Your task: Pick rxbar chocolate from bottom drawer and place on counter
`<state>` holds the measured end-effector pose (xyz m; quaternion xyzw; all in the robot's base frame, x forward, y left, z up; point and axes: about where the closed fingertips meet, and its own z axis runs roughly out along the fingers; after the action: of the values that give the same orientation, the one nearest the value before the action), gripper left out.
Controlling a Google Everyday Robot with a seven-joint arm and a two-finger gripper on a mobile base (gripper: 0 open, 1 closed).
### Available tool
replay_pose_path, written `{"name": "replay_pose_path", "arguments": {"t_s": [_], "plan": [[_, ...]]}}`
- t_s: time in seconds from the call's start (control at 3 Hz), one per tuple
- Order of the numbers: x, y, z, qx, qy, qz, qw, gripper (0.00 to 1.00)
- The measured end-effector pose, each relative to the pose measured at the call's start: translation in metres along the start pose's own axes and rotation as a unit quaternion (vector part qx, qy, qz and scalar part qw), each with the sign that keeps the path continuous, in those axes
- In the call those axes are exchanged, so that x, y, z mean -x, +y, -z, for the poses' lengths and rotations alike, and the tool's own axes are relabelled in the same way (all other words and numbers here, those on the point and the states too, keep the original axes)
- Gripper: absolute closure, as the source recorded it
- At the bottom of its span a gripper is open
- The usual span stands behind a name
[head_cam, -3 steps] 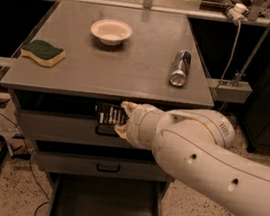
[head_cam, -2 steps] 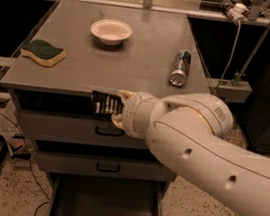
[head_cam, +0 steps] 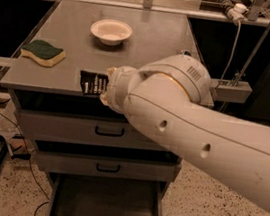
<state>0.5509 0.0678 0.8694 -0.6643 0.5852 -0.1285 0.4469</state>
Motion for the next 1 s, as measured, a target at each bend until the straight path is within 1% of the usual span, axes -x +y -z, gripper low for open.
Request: {"name": "replay_pose_path", "arguments": {"t_s": [0.33,0.67,1.0], "plan": [[0.014,-0.021,-0.018,0.000,0.004,0.008,1.0000,1.00],[0.012,-0.045,-0.046,-0.001,0.010,0.009,0.9999,1.00],[-0.006,-0.067,-0.077,-0.002,0.019,-0.002,0.9998,1.00]]}}
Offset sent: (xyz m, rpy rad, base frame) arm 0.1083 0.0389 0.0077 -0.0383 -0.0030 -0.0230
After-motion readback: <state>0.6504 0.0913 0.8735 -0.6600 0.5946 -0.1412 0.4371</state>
